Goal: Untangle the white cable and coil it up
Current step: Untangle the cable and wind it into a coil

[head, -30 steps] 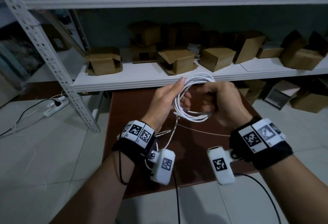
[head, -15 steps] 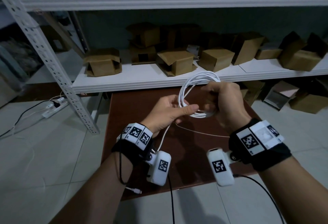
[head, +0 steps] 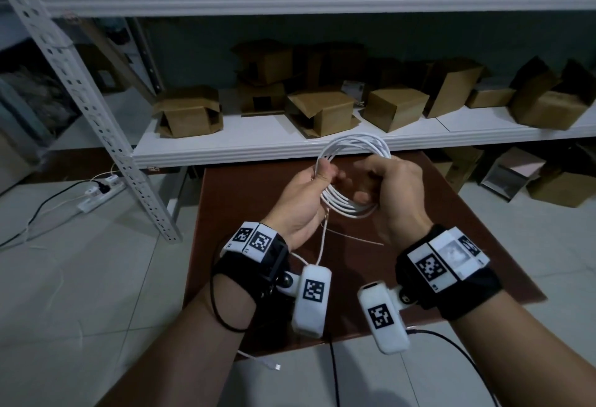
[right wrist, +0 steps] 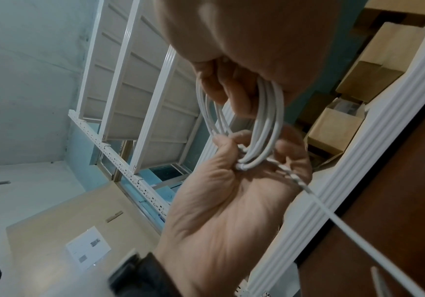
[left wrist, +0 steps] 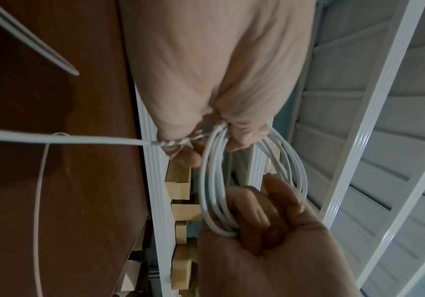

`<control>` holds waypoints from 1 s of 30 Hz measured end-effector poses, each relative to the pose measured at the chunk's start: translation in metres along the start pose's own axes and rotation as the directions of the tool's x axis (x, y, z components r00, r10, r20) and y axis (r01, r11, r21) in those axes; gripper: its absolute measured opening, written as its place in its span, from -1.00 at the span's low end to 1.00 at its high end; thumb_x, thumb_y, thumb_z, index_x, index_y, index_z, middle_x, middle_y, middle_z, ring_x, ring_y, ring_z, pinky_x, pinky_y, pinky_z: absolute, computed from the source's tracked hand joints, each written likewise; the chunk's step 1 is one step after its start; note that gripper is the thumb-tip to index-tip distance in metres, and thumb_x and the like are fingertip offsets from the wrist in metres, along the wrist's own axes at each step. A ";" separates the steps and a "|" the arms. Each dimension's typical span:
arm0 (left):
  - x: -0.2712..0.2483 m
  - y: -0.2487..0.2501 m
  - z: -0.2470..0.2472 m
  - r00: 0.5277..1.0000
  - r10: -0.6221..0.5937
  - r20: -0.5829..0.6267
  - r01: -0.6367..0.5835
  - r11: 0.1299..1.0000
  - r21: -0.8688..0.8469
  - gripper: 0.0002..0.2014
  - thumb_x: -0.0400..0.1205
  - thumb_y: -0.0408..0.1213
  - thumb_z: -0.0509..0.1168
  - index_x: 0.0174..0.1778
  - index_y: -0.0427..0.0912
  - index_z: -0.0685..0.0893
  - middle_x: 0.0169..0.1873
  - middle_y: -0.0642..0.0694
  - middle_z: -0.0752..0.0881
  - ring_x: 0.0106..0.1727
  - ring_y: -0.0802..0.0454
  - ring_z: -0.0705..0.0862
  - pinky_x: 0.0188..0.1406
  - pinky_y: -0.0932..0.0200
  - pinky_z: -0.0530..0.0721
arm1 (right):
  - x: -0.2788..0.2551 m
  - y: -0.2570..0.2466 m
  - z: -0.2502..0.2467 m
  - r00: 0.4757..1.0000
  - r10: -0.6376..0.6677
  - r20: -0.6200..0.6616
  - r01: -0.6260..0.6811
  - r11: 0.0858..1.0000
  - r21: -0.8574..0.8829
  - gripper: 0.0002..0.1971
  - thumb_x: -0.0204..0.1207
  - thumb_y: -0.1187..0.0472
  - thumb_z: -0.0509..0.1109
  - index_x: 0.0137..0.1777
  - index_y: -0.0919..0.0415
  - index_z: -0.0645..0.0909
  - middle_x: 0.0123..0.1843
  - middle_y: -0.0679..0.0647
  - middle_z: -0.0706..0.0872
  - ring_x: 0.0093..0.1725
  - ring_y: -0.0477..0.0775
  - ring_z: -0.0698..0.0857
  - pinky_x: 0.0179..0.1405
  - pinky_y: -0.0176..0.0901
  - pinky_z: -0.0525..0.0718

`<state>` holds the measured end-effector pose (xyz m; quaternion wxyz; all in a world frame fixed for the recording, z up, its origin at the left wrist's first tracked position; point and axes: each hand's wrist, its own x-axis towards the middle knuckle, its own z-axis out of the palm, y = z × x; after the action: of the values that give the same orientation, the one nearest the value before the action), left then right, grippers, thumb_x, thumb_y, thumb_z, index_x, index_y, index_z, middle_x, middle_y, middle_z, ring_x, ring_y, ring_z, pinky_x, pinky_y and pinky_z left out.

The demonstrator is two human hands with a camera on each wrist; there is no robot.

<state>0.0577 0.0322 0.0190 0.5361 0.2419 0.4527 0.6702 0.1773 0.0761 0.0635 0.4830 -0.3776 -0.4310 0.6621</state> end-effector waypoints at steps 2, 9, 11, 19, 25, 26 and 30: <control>0.000 0.000 0.000 1.000 0.017 0.007 -0.016 0.998 -0.067 -0.71 0.87 -0.08 0.17 0.15 -0.29 0.57 0.04 -0.29 0.66 0.17 -0.23 0.69 0.56 -0.35 0.58 | -0.002 0.000 0.002 1.000 0.002 0.007 -0.002 0.999 0.046 -0.67 0.49 0.56 0.34 -0.42 0.24 0.42 -0.65 0.01 0.47 -0.59 0.03 0.56 -0.63 -0.23 0.33; 0.001 0.000 0.003 0.991 0.109 0.082 -0.084 0.960 -0.268 -0.64 0.86 0.05 0.12 -0.06 -0.18 0.50 -0.50 0.08 0.38 -0.50 0.18 0.37 -0.14 0.17 0.39 | -0.003 0.006 0.004 1.000 0.025 0.013 -0.027 0.992 0.127 -0.60 0.45 0.52 0.37 -0.46 0.13 0.34 -0.56 -0.01 0.28 -0.54 -0.01 0.26 -0.59 -0.19 0.26; -0.002 0.006 0.005 0.992 0.095 0.078 -0.064 0.939 -0.337 -0.50 0.72 0.27 0.19 -0.17 -0.16 0.52 -0.56 0.11 0.22 -0.57 0.19 0.21 -0.37 0.24 0.27 | -0.004 0.009 0.007 0.998 0.052 0.026 -0.056 0.982 0.178 -0.58 0.46 0.53 0.35 -0.46 0.12 0.29 -0.55 -0.01 0.23 -0.54 -0.02 0.21 -0.58 -0.18 0.23; -0.002 0.018 0.001 0.995 0.020 -0.098 -0.040 0.978 -0.206 -0.47 0.77 0.02 0.33 -0.49 0.02 0.31 -0.68 0.12 0.14 -0.67 0.15 0.08 -0.63 0.21 0.08 | -0.007 0.015 0.003 0.973 0.090 0.212 -0.106 0.992 0.066 -0.60 0.48 0.44 0.39 -0.45 0.11 0.31 -0.53 0.02 0.17 -0.54 0.00 0.21 -0.44 -0.15 0.47; -0.002 0.022 -0.007 0.962 0.237 -0.136 -0.203 0.953 0.224 -0.62 0.70 -0.27 0.42 -0.40 -0.14 0.45 -0.63 0.05 0.20 -0.68 0.13 0.16 -0.60 0.26 0.09 | -0.001 -0.003 -0.012 0.876 0.122 0.467 0.039 0.946 -0.321 -0.66 0.61 0.48 0.41 -0.41 0.33 0.52 -0.58 0.13 0.36 -0.60 0.08 0.43 -0.29 0.00 0.75; -0.003 0.021 -0.006 0.952 0.287 -0.105 -0.238 0.912 0.335 -0.66 0.65 -0.26 0.44 -0.38 -0.22 0.50 -0.63 0.03 0.23 -0.66 0.12 0.18 -0.59 0.26 0.12 | -0.002 -0.005 -0.013 0.867 0.144 0.477 0.075 0.909 -0.411 -0.70 0.60 0.48 0.43 -0.39 0.38 0.56 -0.57 0.15 0.41 -0.60 0.05 0.46 -0.33 0.00 0.75; -0.007 0.011 0.000 0.922 0.386 0.030 -0.289 0.633 0.718 -0.68 0.40 -0.10 0.44 -0.55 -0.16 0.53 -0.62 0.07 0.45 -0.53 0.16 0.37 -0.50 0.19 0.35 | -0.002 0.002 -0.013 0.894 0.165 0.416 0.220 0.647 -0.730 -0.78 0.48 0.41 0.41 -0.40 0.45 0.60 -0.56 0.16 0.54 -0.61 -0.06 0.50 -0.54 -0.18 0.49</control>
<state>0.0544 0.0259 0.0301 0.2360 0.4667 0.6548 0.5456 0.1891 0.0765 0.0575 0.1770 -0.3757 -0.7732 0.4792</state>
